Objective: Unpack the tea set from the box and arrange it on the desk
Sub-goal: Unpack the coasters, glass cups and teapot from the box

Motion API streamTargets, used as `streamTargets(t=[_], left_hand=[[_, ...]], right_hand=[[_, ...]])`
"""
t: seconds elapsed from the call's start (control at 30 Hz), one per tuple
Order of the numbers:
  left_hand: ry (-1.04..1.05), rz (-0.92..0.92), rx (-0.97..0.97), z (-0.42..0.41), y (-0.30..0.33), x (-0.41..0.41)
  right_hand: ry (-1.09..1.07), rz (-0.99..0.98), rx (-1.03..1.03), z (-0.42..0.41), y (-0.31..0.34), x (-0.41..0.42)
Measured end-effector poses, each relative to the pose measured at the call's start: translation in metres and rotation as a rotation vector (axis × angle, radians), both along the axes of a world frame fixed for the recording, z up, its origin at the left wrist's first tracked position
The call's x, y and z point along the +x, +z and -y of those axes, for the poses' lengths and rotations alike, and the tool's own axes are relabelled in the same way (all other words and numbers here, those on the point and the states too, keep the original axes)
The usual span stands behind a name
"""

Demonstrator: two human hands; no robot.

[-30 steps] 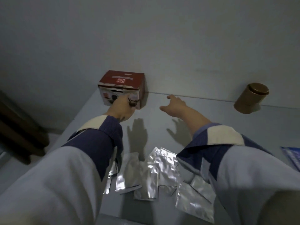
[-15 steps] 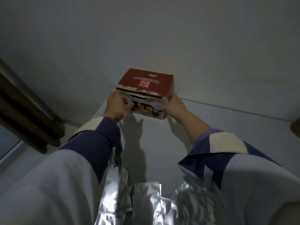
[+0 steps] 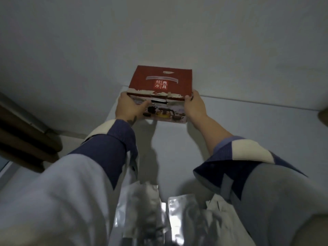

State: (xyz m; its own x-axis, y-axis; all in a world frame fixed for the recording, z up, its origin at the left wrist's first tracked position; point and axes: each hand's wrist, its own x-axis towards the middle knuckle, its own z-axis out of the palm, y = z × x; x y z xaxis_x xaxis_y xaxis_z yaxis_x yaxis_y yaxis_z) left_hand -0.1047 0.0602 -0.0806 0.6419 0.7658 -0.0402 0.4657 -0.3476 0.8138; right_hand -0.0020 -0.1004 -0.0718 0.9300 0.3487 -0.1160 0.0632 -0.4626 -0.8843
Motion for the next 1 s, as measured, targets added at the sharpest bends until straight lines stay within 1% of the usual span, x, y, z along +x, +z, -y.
streamTargets(t=[0.13, 0.2, 0.3, 0.4, 0.43, 0.5, 0.53, 0.57, 0.6, 0.67, 0.77, 0.83, 0.87, 1.0], left_hand=[[0.047, -0.024, 0.026, 0.007, -0.003, -0.017], [0.050, -0.033, 0.034, 0.008, -0.002, -0.022], [0.044, -0.045, 0.003, 0.005, 0.004, -0.023], [-0.013, -0.054, -0.006, -0.003, 0.007, -0.020], [-0.032, -0.065, -0.009, -0.005, 0.009, -0.018], [-0.071, -0.093, -0.002, -0.011, 0.010, -0.015], [-0.101, -0.107, 0.014, -0.014, 0.009, -0.013], [-0.123, -0.125, 0.027, -0.016, 0.010, -0.011], [-0.139, -0.131, 0.044, -0.020, 0.008, -0.009], [-0.157, -0.129, 0.095, -0.023, 0.007, -0.008], [-0.154, -0.127, 0.150, -0.023, 0.002, -0.008], [-0.148, -0.127, 0.173, -0.022, 0.001, -0.007], [-0.143, -0.133, 0.175, -0.023, 0.000, -0.005], [-0.135, -0.160, 0.194, -0.023, 0.000, -0.004]], right_hand=[[-0.091, 0.007, 0.038, 0.001, -0.010, -0.025], [-0.151, 0.001, 0.098, 0.001, -0.012, -0.033], [-0.293, -0.012, 0.199, -0.002, -0.001, -0.031], [-0.300, -0.069, 0.170, -0.010, 0.022, -0.019], [-0.314, -0.090, 0.208, -0.016, 0.031, -0.015], [-0.348, -0.117, 0.380, -0.029, 0.050, -0.005], [-0.353, -0.107, 0.420, -0.035, 0.057, 0.000], [-0.342, -0.074, 0.402, -0.041, 0.062, 0.004], [-0.315, -0.015, 0.341, -0.047, 0.063, 0.010], [-0.256, 0.115, 0.200, -0.056, 0.061, 0.018], [-0.211, 0.208, -0.041, -0.064, 0.055, 0.030], [-0.208, 0.215, -0.203, -0.067, 0.052, 0.040], [-0.185, 0.196, -0.236, -0.068, 0.052, 0.045], [-0.096, 0.099, -0.268, -0.074, 0.048, 0.054]])
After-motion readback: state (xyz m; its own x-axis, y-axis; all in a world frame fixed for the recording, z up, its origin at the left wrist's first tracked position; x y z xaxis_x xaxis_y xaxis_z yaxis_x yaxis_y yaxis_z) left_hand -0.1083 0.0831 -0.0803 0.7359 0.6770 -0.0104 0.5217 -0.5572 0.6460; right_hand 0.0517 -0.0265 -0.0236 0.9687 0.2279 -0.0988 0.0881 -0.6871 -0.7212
